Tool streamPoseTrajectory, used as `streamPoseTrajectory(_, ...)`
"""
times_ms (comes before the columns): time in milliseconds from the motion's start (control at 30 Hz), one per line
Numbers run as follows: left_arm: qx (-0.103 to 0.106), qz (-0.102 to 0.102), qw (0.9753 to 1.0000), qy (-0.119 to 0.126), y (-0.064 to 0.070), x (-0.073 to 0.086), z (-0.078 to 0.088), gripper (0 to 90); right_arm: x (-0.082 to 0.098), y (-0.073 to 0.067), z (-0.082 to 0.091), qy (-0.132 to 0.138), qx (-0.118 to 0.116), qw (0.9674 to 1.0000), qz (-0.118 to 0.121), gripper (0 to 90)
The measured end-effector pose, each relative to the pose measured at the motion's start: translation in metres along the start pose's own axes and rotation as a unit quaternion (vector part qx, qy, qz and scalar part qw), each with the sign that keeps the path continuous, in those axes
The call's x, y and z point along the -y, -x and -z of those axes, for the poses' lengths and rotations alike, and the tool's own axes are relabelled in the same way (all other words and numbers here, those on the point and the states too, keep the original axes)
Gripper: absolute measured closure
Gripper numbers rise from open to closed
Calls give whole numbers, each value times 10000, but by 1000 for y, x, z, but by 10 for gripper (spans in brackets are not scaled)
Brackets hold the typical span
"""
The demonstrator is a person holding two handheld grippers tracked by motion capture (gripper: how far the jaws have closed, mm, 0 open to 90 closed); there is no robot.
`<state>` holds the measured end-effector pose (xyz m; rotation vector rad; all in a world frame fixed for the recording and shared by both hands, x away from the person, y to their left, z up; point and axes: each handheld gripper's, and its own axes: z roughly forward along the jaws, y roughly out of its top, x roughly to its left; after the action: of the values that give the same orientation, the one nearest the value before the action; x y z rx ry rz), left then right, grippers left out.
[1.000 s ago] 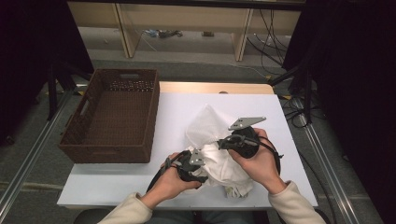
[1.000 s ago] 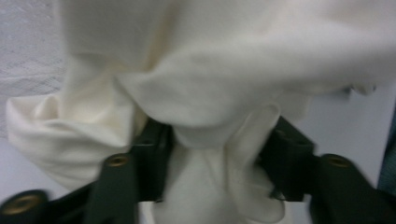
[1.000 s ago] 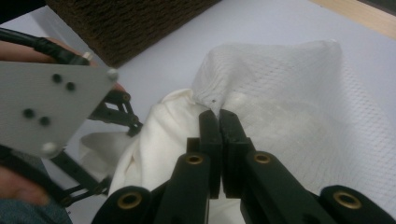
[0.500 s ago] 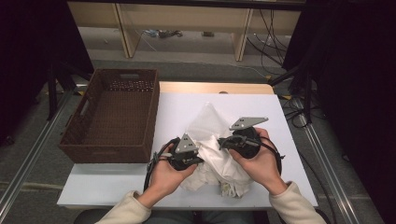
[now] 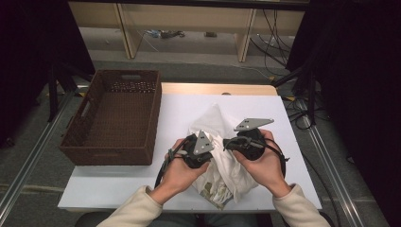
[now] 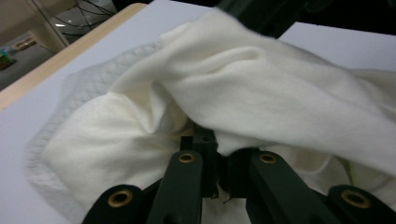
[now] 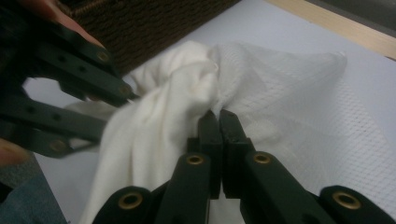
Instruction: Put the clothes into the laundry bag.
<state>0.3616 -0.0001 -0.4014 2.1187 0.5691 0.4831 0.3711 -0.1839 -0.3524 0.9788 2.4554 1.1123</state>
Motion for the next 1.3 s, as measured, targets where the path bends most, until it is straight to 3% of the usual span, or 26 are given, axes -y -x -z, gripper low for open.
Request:
streamPoseTrajectory(33, 44, -31, 10000, -45, 0, 1, -4, 849, 0, -2, -1, -43, 15, 9999, -123, 900)
streamPoseTrajectory(67, -180, -250, 9995, -87, -4, 0, -7, 848, 1, 1, -3, 21, -82, 9999, 93, 900)
streamPoseTrajectory(100, 158, 133, 9997, -156, 0, 2, -12, 848, 1, -1, -3, -30, -60, 10000, -35, 900)
streamPoseTrajectory(133, 122, 102, 9998, -151, -2, 4, -17, 848, 1, -1, -4, -42, -72, 9999, 56, 900)
streamPoseTrajectory(167, 145, 177, 9996, -136, -1, 5, -21, 847, 1, -4, -3, -132, -37, 9998, -154, 900)
streamPoseTrajectory(233, 128, 229, 9995, -169, -2, 8, -27, 844, 1, -2, -5, -90, -70, 9999, 75, 900)
streamPoseTrajectory(267, 125, 220, 9996, -144, -3, 9, -27, 842, 2, -2, -5, -116, -66, 9999, 50, 900)
streamPoseTrajectory(300, 161, 304, 9994, -95, -3, 9, -26, 832, 2, -3, -4, -185, -86, 9997, -134, 900)
streamPoseTrajectory(333, 156, 314, 9993, -91, -4, 9, -23, 814, 2, -1, -5, -58, -66, 10000, -29, 900)
streamPoseTrajectory(367, 155, 347, 9992, -97, -6, 9, -20, 782, 1, -1, -2, -163, -100, 9998, -99, 900)
streamPoseTrajectory(500, 205, 379, 9988, -226, -13, 6, 4, 537, 1, 3, 2, -104, 28, 9998, -142, 900)
streamPoseTrajectory(567, 252, 338, 9986, -317, -16, 6, 19, 422, 1, 9, 2, -34, -20, 10000, 47, 900)
streamPoseTrajectory(600, 226, 393, 9985, -314, -18, 7, 26, 371, 1, 7, 4, -126, 36, 9997, -210, 900)
streamPoseTrajectory(733, -17, 380, 9989, -278, -26, 9, 45, 278, 1, 8, 1, -104, 45, 9997, -198, 900)
streamPoseTrajectory(867, 62, 428, 9986, -301, -33, 12, 44, 236, 1, 6, 0, -4, 146, 9996, -254, 900)
streamPoseTrajectory(933, 182, 357, 9986, -357, -36, 14, 38, 220, 0, 7, 2, -120, 52, 9995, -293, 900)
streamPoseTrajectory(967, 240, 453, 9982, -307, -36, 15, 33, 215, 0, 7, 1, -75, 75, 9997, -227, 900)
streamPoseTrajectory(1000, 260, 411, 9981, -372, -38, 17, 28, 203, 0, 8, 0, -76, 35, 9997, -221, 900)
streamPoseTrajectory(1067, 318, 352, 9980, -406, -40, 19, 18, 224, 1, 7, -1, 7, 86, 9997, -239, 900)
streamPoseTrajectory(1100, 401, 285, 9979, -423, -39, 19, 13, 256, 0, 6, 0, -87, 58, 9997, -226, 900)
streamPoseTrajectory(1167, 526, 250, 9973, -438, -37, 18, 6, 359, 1, 5, -1, -89, 50, 9996, -262, 900)
streamPoseTrajectory(1233, 648, 151, 9969, -421, -35, 16, -1, 492, 1, 9, -2, -12, 33, 10000, 32, 900)
streamPoseTrajectory(1300, 689, 100, 9966, -431, -32, 13, -4, 610, 1, 8, -2, -19, 41, 10000, 24, 900)
